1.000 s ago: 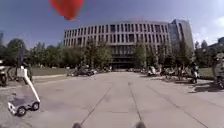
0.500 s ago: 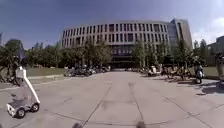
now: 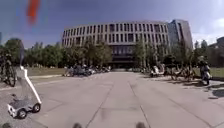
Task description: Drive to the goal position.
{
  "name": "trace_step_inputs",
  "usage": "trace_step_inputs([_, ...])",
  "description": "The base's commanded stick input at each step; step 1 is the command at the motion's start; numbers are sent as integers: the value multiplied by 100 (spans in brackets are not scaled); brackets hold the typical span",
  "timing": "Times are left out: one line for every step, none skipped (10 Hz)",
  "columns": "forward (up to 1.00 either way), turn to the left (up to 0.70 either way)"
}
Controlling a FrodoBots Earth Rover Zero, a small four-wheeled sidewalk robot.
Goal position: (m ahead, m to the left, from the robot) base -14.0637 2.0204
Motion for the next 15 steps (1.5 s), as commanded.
trace_step_inputs([70,-6])
trace_step_inputs([70,-6])
trace_step_inputs([70,1])
trace_step_inputs([70,2])
trace_step_inputs([70,-6])
trace_step_inputs([70,-6])
trace_step_inputs([70,-6])
trace_step_inputs([70,-6])
trace_step_inputs([70,-6])
trace_step_inputs([70,-6])
trace_step_inputs([70,-6])
trace_step_inputs([70,-6])
trace_step_inputs([70,-6])
trace_step_inputs([70,-6])
trace_step_inputs([70,-6])
